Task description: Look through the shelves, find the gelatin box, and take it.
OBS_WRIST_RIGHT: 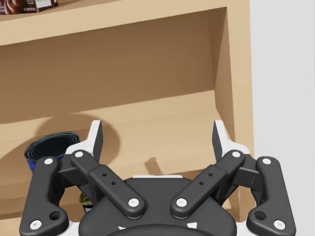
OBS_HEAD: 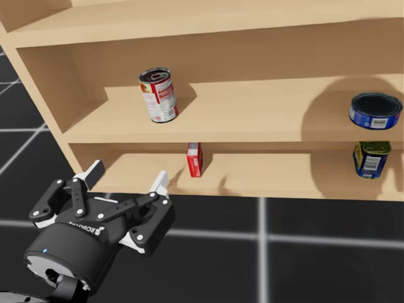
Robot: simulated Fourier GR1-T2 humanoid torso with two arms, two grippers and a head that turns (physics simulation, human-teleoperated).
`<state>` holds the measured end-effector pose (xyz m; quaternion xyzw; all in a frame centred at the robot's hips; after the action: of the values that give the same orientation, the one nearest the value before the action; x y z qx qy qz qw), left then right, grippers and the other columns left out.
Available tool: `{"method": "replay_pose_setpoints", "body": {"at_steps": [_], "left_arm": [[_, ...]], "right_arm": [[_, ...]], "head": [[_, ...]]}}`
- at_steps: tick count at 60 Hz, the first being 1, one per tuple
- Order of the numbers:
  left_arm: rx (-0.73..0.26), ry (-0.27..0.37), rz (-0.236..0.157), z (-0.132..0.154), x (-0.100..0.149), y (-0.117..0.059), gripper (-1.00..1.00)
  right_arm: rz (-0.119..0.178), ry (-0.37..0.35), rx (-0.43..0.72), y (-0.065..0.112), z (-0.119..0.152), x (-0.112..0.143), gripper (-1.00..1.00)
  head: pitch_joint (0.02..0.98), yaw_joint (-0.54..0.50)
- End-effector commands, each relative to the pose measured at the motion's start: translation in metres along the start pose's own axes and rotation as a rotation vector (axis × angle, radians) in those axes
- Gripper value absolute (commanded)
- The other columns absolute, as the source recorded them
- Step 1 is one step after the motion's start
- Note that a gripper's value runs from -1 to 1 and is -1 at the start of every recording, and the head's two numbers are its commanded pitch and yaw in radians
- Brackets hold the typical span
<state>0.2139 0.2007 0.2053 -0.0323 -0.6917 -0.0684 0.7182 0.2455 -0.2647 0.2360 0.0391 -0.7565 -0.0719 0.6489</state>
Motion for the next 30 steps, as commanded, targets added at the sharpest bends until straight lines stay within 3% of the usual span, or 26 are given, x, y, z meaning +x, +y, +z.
{"method": "replay_pose_setpoints", "body": {"at_steps": [1,30], "left_arm": [[0.002,0.053,0.024,-0.014,-0.028,-0.006,-1.0],[-0.012,0.137,0.051,-0.072,-0.042,-0.024,-1.0]], "right_arm": [[0.0,0.0,0.001,-0.001,0.0,0.0,-1.0],[0.001,-0.001,-0.001,-0.002,0.0,0.0,-1.0]], "head": [[0.718,0.2],[0.715,0.21]]}}
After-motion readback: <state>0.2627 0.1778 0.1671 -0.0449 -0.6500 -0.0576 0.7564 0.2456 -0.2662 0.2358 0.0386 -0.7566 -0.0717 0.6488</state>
